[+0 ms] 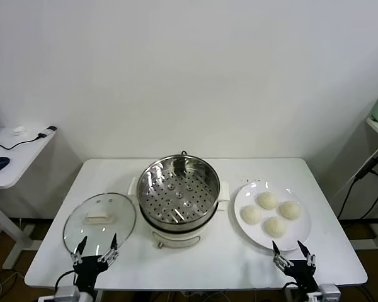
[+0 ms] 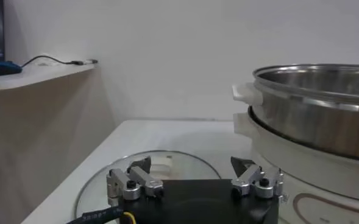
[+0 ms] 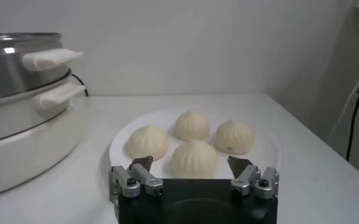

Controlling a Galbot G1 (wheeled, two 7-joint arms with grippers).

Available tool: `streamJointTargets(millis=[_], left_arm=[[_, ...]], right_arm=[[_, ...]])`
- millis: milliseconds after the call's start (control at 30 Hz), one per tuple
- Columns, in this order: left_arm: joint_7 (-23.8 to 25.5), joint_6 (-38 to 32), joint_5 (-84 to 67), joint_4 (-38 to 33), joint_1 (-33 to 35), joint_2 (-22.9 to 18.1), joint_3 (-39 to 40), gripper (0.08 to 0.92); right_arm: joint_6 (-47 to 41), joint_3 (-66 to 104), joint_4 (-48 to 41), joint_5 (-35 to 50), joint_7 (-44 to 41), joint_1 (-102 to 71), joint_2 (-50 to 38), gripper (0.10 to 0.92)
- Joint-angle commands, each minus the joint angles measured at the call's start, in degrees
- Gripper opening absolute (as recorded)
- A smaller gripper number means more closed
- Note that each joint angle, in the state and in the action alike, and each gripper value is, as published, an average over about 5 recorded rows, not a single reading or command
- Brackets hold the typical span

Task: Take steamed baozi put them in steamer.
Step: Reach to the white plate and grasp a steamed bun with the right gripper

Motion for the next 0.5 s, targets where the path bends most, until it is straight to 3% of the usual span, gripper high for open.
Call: streamJointTargets(millis=[33, 200, 300, 500], left_arm=[[0.0, 0.2, 0.1, -0.3, 0.0, 0.2, 0.2, 0.823], [-0.1, 0.1, 0.0, -0.6, 0.0, 0.6, 0.3, 0.823], [-0.1, 0.0, -0.3, -0.8, 0.0, 0.8, 0.3, 0.823], [-0.1, -0.1, -0.2, -0.5, -0.2, 1.2, 0.5, 0.823]], right_arm=[[-9.3, -0.4, -0.1, -2.3, -0.9, 12.6, -6.3, 0.823], [-15.6, -6.5, -7.5, -0.4, -2.6, 31.4, -17.4, 0.823], [-17.2, -15.6, -15.4, -1.7, -7.8, 43.7, -25.1, 0.823], [-11.6, -41.5, -27.8, -8.7, -32.9, 65.8, -41.5, 0.823]])
